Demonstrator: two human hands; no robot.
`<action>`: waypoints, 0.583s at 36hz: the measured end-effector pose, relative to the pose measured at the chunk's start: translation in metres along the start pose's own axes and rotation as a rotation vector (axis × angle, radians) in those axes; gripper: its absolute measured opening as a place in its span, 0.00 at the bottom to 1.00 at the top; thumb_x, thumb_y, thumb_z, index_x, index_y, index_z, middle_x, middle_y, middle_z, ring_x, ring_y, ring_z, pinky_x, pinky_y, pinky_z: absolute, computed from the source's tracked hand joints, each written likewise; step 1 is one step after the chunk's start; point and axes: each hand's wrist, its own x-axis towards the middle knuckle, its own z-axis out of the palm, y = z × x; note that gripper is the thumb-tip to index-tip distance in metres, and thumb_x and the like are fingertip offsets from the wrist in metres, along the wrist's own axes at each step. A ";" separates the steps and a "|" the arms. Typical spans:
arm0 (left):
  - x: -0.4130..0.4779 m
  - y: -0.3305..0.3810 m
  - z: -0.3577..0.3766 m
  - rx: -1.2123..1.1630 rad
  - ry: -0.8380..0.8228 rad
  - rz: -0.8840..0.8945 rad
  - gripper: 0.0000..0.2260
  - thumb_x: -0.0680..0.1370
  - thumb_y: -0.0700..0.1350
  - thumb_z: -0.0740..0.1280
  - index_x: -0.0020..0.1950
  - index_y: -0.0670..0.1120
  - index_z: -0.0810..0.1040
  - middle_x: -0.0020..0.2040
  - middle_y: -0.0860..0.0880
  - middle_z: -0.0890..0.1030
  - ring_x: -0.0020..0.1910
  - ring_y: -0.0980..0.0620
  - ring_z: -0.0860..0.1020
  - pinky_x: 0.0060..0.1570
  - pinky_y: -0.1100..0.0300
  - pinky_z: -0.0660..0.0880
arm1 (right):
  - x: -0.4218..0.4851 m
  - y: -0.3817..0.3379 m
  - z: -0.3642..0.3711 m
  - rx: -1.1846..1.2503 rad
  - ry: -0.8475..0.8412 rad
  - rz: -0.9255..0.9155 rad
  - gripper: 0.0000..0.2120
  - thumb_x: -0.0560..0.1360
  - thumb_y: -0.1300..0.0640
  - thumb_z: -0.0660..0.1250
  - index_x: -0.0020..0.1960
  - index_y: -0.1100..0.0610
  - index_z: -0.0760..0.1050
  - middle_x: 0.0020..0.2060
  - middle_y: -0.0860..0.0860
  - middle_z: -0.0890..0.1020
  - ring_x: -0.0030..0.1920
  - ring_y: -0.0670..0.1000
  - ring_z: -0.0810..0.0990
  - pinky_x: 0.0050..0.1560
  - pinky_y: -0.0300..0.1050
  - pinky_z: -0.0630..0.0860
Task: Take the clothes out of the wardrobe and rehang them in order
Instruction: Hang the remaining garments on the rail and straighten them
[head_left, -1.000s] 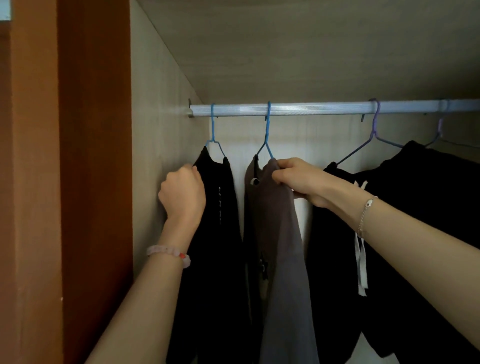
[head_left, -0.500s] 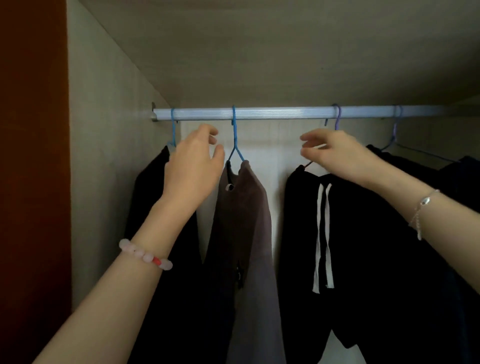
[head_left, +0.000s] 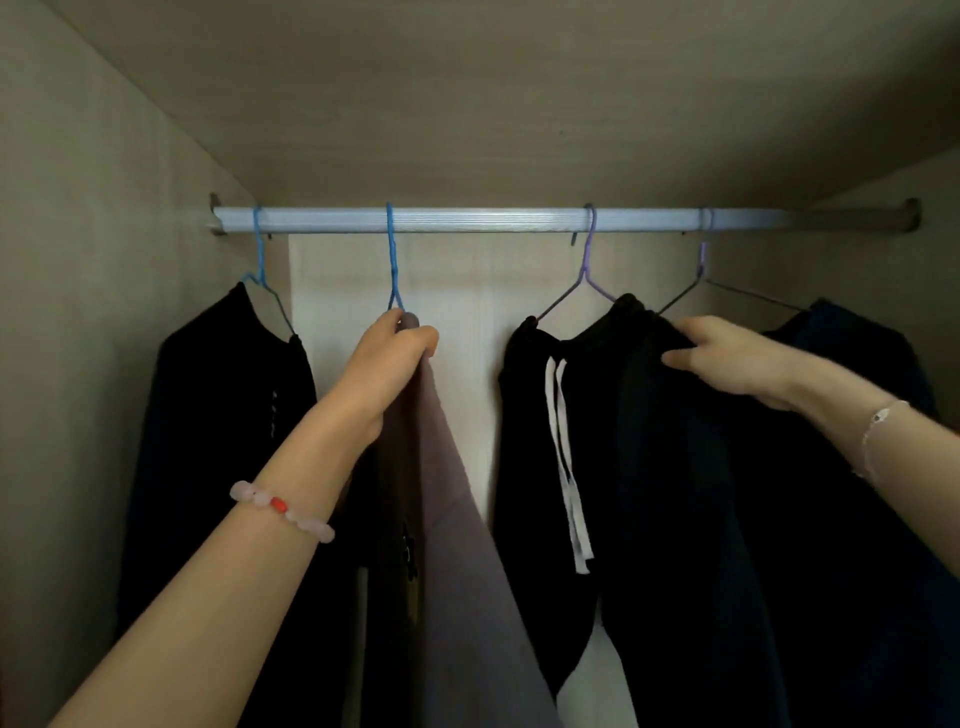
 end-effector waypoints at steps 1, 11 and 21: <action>0.001 -0.002 -0.002 0.009 -0.003 0.001 0.08 0.64 0.42 0.60 0.42 0.48 0.67 0.41 0.47 0.67 0.41 0.49 0.66 0.43 0.54 0.63 | 0.002 -0.003 0.007 0.004 -0.003 -0.021 0.09 0.77 0.64 0.60 0.55 0.60 0.75 0.48 0.55 0.81 0.47 0.52 0.79 0.48 0.44 0.75; 0.003 -0.018 -0.014 -0.005 -0.008 -0.008 0.12 0.65 0.40 0.59 0.48 0.42 0.73 0.45 0.47 0.72 0.44 0.48 0.69 0.46 0.53 0.65 | 0.005 -0.050 0.055 -0.034 -0.059 -0.127 0.15 0.77 0.64 0.56 0.62 0.64 0.69 0.59 0.60 0.77 0.59 0.58 0.75 0.56 0.45 0.71; 0.002 -0.015 -0.019 -0.035 -0.048 0.002 0.13 0.68 0.38 0.59 0.51 0.39 0.73 0.44 0.45 0.72 0.44 0.48 0.71 0.44 0.56 0.68 | 0.002 -0.085 0.072 0.044 -0.143 -0.206 0.16 0.76 0.65 0.54 0.62 0.62 0.70 0.56 0.58 0.78 0.54 0.55 0.77 0.51 0.46 0.74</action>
